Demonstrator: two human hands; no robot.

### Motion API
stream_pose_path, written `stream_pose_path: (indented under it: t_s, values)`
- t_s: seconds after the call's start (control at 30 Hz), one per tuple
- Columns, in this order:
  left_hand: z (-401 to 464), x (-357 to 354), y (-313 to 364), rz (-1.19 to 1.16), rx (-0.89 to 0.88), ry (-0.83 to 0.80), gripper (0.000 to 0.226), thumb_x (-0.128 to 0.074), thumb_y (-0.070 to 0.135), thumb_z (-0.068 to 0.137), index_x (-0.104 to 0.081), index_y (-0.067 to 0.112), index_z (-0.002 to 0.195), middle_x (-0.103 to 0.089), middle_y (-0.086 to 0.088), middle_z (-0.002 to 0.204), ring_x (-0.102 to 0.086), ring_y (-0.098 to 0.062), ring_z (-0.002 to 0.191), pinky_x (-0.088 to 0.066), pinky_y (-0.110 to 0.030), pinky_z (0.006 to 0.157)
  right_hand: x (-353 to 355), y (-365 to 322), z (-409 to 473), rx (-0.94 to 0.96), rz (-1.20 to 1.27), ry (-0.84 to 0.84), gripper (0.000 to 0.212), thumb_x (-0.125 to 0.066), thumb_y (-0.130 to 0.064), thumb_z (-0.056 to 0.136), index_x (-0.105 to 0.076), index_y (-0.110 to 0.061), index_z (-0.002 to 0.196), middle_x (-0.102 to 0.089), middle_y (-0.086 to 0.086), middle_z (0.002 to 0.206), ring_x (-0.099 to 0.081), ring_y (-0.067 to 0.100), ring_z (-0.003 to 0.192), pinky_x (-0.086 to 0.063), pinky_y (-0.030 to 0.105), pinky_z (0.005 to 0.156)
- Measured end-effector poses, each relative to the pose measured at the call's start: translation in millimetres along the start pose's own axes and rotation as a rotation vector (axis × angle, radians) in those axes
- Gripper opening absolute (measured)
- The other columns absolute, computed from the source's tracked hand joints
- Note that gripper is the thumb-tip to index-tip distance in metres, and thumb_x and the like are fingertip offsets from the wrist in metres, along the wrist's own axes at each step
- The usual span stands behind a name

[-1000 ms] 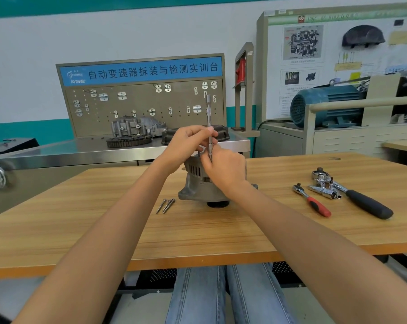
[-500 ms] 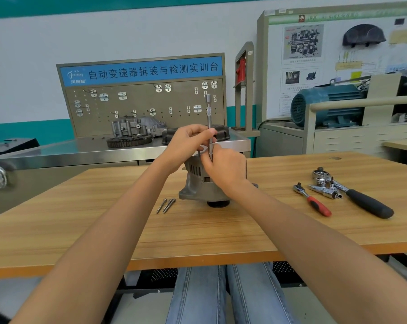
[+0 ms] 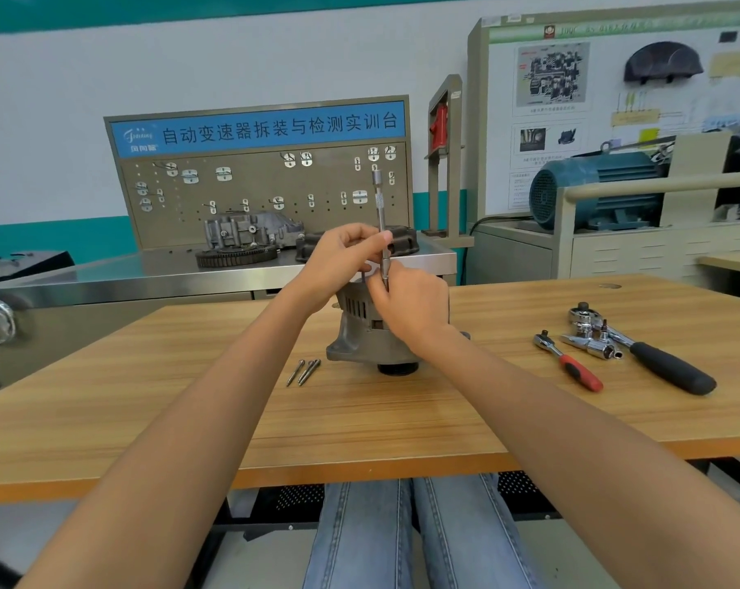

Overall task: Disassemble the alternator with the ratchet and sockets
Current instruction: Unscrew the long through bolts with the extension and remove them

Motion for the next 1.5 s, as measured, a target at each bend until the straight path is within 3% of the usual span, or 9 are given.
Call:
stream_pose_path:
  t_s: [0.17, 0.4, 0.53, 0.73, 0.83, 1.03, 1.17, 1.3, 1.5]
  values:
    - [-2, 0, 3, 0.02, -0.004, -0.033, 0.013, -0.057, 0.019, 0.095, -0.069, 0.023, 0.098, -0.07, 0.006, 0.094, -0.064, 0.001, 0.084, -0.048, -0.01, 0.067, 2, 0, 1, -0.014, 0.006, -0.003, 0.031, -0.038, -0.035, 0.097, -0.055, -0.015, 0.08, -0.049, -0.001, 0.063, -0.045, 0.016, 0.054, -0.02, 0.026, 0.045]
    - [-2, 1, 1, -0.002, 0.016, 0.003, 0.006, -0.067, 0.019, 0.089, -0.063, 0.017, 0.085, -0.062, 0.003, 0.078, -0.059, 0.001, 0.067, -0.049, -0.014, 0.065, 1, 2, 0, -0.033, 0.096, -0.04, 0.032, -0.037, -0.039, 0.097, -0.051, -0.015, 0.081, -0.053, -0.002, 0.066, -0.055, 0.017, 0.06, -0.036, 0.028, 0.054]
    - [0, 0, -1, -0.018, 0.012, 0.011, 0.01, -0.069, 0.018, 0.087, -0.06, 0.018, 0.082, -0.06, 0.002, 0.076, -0.058, -0.004, 0.068, -0.052, -0.017, 0.067, 0, 10, -2, -0.066, 0.277, -0.027, 0.03, -0.047, -0.043, 0.095, -0.046, -0.017, 0.079, -0.046, -0.007, 0.06, -0.05, 0.013, 0.057, -0.03, 0.025, 0.052]
    - [2, 0, -2, 0.001, 0.001, 0.026, 0.009, -0.068, 0.019, 0.088, -0.06, 0.019, 0.083, -0.059, 0.003, 0.075, -0.057, 0.0, 0.066, -0.048, -0.014, 0.062, 1, 13, -6, -0.056, 0.469, -0.003, 0.029, -0.054, -0.04, 0.093, -0.047, -0.016, 0.078, -0.044, -0.01, 0.056, -0.047, 0.012, 0.055, -0.037, 0.027, 0.054]
    - [1, 0, -2, 0.016, 0.001, 0.021, 0.007, -0.067, 0.021, 0.089, -0.061, 0.02, 0.085, -0.06, 0.004, 0.077, -0.058, -0.001, 0.068, -0.048, -0.013, 0.062, 1, 12, -6, -0.011, 0.458, 0.004, 0.026, -0.051, -0.034, 0.096, -0.047, -0.017, 0.077, -0.042, -0.011, 0.056, -0.045, 0.01, 0.054, -0.031, 0.025, 0.054]
    - [-1, -3, 2, 0.075, -0.045, -0.024, 0.008, -0.063, 0.028, 0.091, -0.071, 0.027, 0.092, -0.07, 0.01, 0.091, -0.061, 0.003, 0.082, -0.049, -0.013, 0.07, 5, 7, -9, 0.093, 0.36, 0.011, 0.027, -0.04, -0.025, 0.1, -0.06, -0.01, 0.091, -0.056, -0.002, 0.07, -0.057, 0.018, 0.064, -0.041, 0.031, 0.057]
    - [-1, -1, 3, 0.058, -0.049, -0.007, 0.014, -0.066, 0.024, 0.09, -0.067, 0.026, 0.076, -0.064, 0.019, 0.067, -0.057, 0.007, 0.066, -0.046, -0.01, 0.062, 6, 3, -11, 0.083, 0.28, 0.059, 0.028, -0.042, -0.031, 0.099, -0.059, -0.009, 0.094, -0.059, 0.0, 0.072, -0.058, 0.02, 0.064, -0.047, 0.036, 0.062]
    - [0, -1, 1, 0.049, -0.054, 0.001, 0.014, -0.067, 0.023, 0.089, -0.066, 0.023, 0.075, -0.062, 0.01, 0.07, -0.056, 0.003, 0.063, -0.048, -0.012, 0.061, 2, 8, -11, -0.043, 0.309, 0.055, 0.032, -0.048, -0.043, 0.095, -0.051, -0.011, 0.094, -0.06, 0.001, 0.072, -0.058, 0.019, 0.066, -0.046, 0.034, 0.065]
    - [2, -2, -1, 0.032, -0.055, 0.006, 0.013, -0.068, 0.022, 0.088, -0.064, 0.023, 0.076, -0.061, 0.013, 0.064, -0.056, 0.002, 0.061, -0.047, -0.012, 0.06, 5, 7, -11, 0.026, 0.336, 0.067, 0.025, -0.044, -0.033, 0.099, -0.05, -0.012, 0.086, -0.055, 0.001, 0.065, -0.055, 0.022, 0.06, -0.039, 0.033, 0.057]
Point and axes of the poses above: each hand's wrist, its own z-axis towards the middle knuckle, its own x-axis out of the back of the hand, y = z × x, the point moved 6 cm from there along z, towards the middle knuckle
